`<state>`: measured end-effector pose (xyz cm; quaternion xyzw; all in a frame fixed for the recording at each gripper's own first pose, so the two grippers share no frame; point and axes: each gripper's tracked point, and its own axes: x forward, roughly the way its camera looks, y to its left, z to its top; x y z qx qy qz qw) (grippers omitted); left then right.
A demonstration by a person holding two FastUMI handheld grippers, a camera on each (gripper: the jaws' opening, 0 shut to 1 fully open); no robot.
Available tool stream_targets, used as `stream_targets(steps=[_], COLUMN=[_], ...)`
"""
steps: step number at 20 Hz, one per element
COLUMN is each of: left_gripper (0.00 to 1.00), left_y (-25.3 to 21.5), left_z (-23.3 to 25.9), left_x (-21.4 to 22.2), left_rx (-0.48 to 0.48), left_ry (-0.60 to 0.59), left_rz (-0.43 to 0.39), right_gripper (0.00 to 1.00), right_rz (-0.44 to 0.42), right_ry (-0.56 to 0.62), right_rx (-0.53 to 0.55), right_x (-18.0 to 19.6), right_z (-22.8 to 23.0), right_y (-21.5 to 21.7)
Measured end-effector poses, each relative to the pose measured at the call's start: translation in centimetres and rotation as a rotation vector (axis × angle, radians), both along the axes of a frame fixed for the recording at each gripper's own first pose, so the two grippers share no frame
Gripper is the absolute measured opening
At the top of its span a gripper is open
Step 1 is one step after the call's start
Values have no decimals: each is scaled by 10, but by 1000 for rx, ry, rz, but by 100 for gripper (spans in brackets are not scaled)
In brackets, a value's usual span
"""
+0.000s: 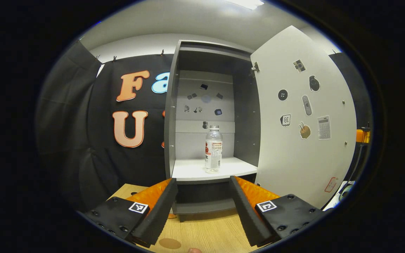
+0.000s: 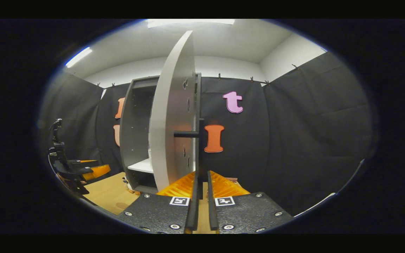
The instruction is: Open the cabinet door with the right hand, grasp the bottle in the cabinet with the left hand and place it on the coaster, then close the cabinet door with the right hand.
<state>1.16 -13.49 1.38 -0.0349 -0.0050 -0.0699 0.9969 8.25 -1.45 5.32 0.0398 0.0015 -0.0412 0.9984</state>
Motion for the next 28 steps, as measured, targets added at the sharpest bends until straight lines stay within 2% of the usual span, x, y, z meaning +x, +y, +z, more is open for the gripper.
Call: stream_targets(steps=[8,12,16,19,23,25,26,27,28], left_gripper=[96,96,96,96,97,96,96,96,96], left_y=[23,31,42,51,64,70,72,73,73], left_z=[-7,-6,-3,-2,-3,-5,-5,-6,-6], left_x=[-5,-2,-2,-3,-3,-5,-4,-3,-1], left_rx=[-24,-29,-27,-29,-25,-21,-16,-10,-2], left_ry=[15,13,2,-1,1,3,3,3,2], left_rz=[0,-13,-15,-9,29,56,71,84,95], right_gripper=[14,14,15,15,15,17,22,20,22], right_rz=[-171,-189,-158,-119,-20,39,68,93,113], right_ry=[30,42,13,4,13,19,18,19,21], right_rx=[-90,-53,-6,4,6,10,13,17,24], right_x=[-29,-53,-58,-46,-26,-12,-6,2,8], right_z=[-1,0,9,9,1,-2,-4,-6,-8], right_y=[-13,3,29,47,82,99,108,116,122])
